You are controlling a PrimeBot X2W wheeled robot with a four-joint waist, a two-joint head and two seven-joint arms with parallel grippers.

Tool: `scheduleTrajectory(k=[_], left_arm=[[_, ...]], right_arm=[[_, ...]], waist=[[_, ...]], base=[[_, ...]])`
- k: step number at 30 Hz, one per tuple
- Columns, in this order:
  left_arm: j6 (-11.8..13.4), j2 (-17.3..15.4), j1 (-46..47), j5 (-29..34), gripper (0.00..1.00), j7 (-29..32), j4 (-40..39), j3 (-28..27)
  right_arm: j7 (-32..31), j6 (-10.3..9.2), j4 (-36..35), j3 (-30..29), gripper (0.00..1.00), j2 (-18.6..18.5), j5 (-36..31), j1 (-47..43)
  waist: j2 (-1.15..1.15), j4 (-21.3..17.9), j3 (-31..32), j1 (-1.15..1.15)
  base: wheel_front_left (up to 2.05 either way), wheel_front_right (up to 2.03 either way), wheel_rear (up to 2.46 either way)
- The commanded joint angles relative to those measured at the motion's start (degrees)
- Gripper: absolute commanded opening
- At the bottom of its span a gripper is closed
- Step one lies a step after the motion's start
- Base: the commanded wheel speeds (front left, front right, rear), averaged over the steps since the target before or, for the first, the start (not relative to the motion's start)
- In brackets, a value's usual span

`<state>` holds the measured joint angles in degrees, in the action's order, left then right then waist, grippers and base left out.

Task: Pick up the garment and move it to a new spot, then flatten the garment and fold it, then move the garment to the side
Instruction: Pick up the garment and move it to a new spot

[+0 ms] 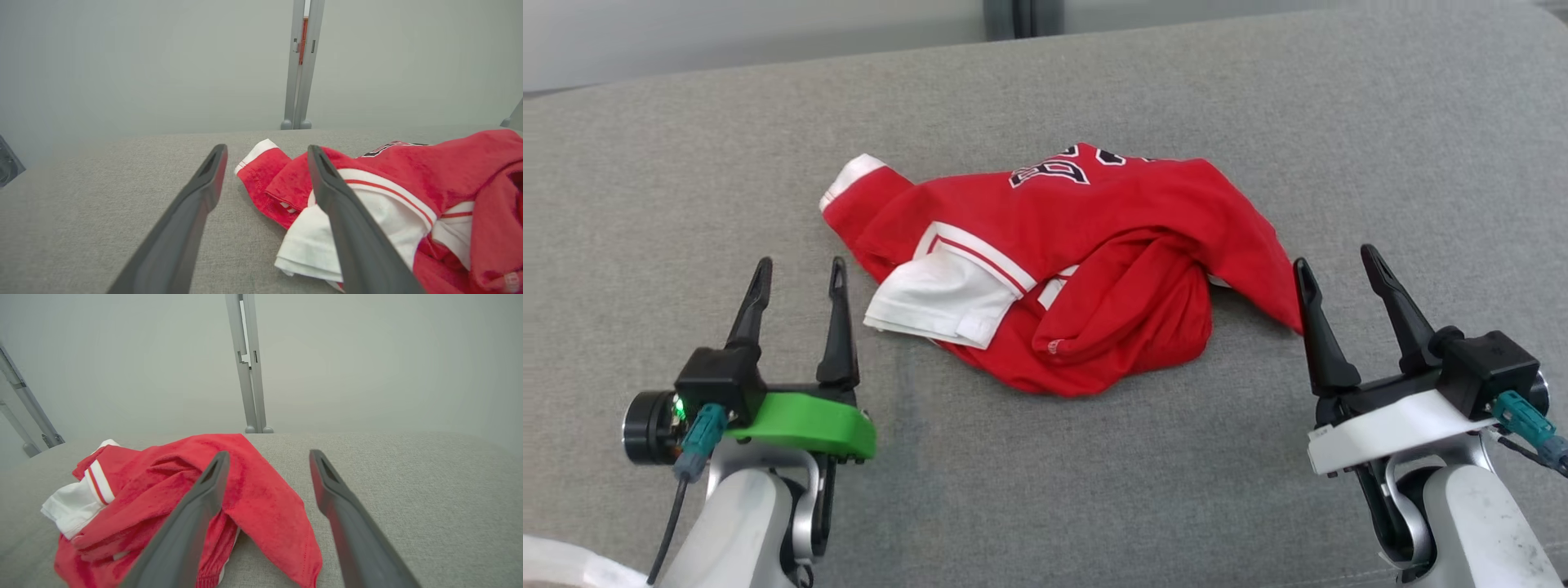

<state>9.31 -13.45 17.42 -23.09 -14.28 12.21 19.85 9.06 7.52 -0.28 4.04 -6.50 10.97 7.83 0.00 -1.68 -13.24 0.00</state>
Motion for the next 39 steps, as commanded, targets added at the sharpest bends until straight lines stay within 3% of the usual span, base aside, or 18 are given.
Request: scheduleTrajectory(k=[1,20,34,39], left_arm=[[0.36,-0.46,-1.64,0.07,1.00,-0.46,-0.26,-0.48],[1.81,-1.68,-10.24,0.09,1.00,-0.37,-1.38,0.00],[2.37,-2.53,-9.52,0.17,1.00,-0.08,-2.51,0.26],[0.90,-2.42,-5.19,1.61,1.00,1.23,-3.74,2.20]], right_arm=[[-0.35,-0.06,-0.18,-0.32,1.00,0.02,0.46,-1.31],[-2.40,-0.06,-1.20,-1.07,1.00,1.27,0.14,-7.53],[-2.45,-0.06,-1.81,-0.74,1.00,1.38,0.42,-6.39],[-2.51,-0.06,-2.66,-0.89,1.00,1.24,0.37,-5.20]], waist=[[0.00,2.89,3.31,0.00],[0.00,1.60,8.87,0.00],[0.00,1.86,7.89,0.00],[0.00,2.06,4.97,0.00]], base=[[0.00,0.00,0.00],[0.00,0.00,0.00],[0.00,0.00,0.00],[0.00,0.00,0.00]])
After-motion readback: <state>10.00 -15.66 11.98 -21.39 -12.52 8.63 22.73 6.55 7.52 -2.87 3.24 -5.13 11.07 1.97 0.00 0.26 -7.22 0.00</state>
